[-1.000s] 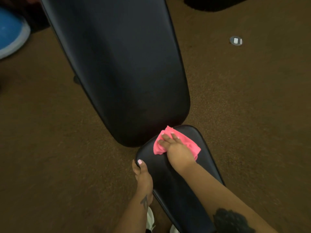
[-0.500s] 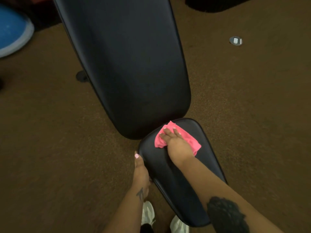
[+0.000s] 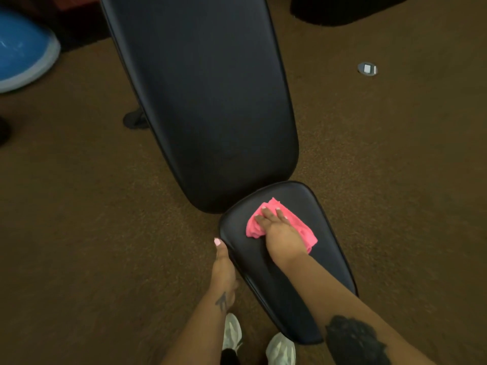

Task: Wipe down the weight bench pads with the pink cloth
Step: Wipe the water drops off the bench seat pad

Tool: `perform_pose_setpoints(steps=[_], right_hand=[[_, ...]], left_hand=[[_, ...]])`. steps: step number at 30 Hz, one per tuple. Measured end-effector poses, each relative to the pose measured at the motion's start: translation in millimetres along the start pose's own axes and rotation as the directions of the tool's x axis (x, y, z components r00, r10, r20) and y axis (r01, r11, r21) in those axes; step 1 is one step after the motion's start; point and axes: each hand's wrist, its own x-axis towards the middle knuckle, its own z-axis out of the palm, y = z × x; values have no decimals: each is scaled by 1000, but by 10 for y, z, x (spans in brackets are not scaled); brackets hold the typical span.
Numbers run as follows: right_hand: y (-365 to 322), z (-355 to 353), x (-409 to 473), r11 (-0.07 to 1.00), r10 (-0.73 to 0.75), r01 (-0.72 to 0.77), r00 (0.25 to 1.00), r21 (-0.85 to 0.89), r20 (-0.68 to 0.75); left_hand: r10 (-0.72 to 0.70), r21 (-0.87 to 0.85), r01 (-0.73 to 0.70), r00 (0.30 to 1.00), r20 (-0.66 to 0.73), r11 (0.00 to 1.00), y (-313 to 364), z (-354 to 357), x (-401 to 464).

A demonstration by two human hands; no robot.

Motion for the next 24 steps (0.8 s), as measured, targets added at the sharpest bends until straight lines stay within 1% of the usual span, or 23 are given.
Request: perform_pose_setpoints(steps=[2, 4, 7, 9, 12, 16, 18, 20, 24], right_hand=[[-116, 47, -39, 1000, -26, 26, 1000, 0, 11], [-201, 103, -180, 994, -95, 96, 995, -58, 12], [-134, 165, -483, 980, -182, 184, 983, -76, 36], [40, 176, -609, 981, -179, 182, 983, -68, 50], [255, 157, -514, 990, -108, 113, 992, -81, 61], [108, 123, -296, 999, -22, 25, 997, -46, 74], [-22, 141, -309, 999, -37, 38, 998, -22, 43], [-137, 189, -415, 996, -85, 86, 996, -29, 29], [-74, 295, -692, 979, -185, 190, 980, -75, 67]], left_hand=[[-12, -15, 12, 1000, -1, 1000, -13, -13, 24], [-15, -3, 15, 1000, 16, 1000, -34, -32, 47], [-22, -10, 22, 999, 44, 1000, -36, -40, 22], [-29, -15, 29, 999, 38, 999, -28, -39, -7], [-13, -9, 14, 999, 32, 1000, -10, -34, -33], [-10, -11, 11, 1000, 25, 1000, -8, -11, -46], [-18, -1, 18, 1000, 8, 1000, -5, 0, -60], [-23, -3, 23, 1000, 5, 1000, -7, -5, -69], [-37, -15, 37, 999, 23, 999, 6, 21, -116]])
